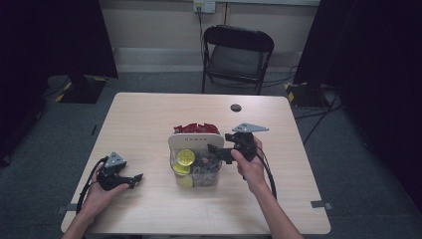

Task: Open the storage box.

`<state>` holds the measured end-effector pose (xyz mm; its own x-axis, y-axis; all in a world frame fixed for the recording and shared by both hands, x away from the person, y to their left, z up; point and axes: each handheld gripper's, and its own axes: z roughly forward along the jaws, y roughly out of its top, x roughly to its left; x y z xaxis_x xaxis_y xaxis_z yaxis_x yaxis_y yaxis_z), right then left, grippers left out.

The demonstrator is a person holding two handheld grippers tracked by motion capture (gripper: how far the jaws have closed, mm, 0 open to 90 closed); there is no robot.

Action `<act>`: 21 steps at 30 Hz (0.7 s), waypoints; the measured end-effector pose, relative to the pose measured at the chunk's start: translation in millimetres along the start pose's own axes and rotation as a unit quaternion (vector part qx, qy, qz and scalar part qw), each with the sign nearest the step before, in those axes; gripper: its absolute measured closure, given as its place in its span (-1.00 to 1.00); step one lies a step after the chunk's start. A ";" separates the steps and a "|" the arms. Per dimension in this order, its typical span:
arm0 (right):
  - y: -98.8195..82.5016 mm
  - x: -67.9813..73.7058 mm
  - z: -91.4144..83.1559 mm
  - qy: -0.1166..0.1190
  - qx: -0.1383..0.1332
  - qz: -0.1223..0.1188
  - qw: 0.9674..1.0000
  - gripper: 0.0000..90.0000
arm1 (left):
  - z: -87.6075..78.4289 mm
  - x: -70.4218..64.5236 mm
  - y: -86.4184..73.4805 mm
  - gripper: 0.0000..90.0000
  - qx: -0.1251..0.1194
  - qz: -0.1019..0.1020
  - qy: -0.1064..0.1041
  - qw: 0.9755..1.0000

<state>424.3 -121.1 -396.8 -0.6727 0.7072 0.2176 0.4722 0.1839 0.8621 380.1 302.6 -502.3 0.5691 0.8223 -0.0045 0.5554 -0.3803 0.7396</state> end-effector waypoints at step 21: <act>5.4 -6.3 -2.0 -0.021 -0.012 0.009 1.000 -0.68 | -0.7 -0.5 1.9 -0.64 0.006 -0.003 0.008 1.000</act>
<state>429.9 -125.9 -392.6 -0.6395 0.7386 0.2133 0.4697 0.1557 0.8690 380.5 301.8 -500.4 0.5559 0.8312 0.0010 0.5664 -0.3797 0.7315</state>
